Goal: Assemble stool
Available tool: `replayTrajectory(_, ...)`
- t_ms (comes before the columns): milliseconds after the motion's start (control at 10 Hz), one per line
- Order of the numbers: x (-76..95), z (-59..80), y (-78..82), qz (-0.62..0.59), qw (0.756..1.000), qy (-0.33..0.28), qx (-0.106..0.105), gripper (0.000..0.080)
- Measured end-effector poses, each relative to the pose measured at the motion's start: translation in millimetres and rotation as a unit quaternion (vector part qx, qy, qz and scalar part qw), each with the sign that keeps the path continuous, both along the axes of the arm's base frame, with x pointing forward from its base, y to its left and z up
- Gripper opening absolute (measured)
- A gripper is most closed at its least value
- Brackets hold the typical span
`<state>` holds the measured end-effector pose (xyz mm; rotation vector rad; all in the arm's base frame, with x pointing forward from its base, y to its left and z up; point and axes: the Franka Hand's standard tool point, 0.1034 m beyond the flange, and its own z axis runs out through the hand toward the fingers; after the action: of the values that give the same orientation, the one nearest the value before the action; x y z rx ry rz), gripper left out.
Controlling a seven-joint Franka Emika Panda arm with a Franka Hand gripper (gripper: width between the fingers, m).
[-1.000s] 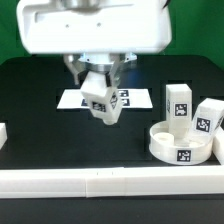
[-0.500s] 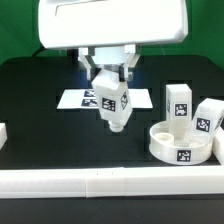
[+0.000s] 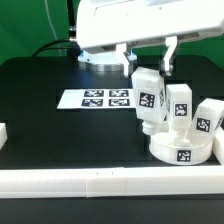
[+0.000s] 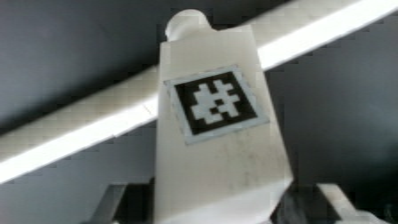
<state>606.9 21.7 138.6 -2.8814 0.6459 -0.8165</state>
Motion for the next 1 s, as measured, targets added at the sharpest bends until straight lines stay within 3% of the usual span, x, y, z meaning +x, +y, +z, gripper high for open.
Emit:
replayTrajectory(300,-8.4,-1.6,-6.2,-0.005,1.000,-0.023,-0.009,0.0320)
replayTrajectory(600,-24.1,-7.5,20.2,0.009,0.999,-0.046,-0.009,0.0320)
replayTrajectory(700,-29.5,-19.5,29.5,0.018,0.999,-0.034,-0.008,0.0320)
replayTrajectory(1000,-29.5,-21.0,26.6,0.018,1.000,-0.022,-0.005,0.0320)
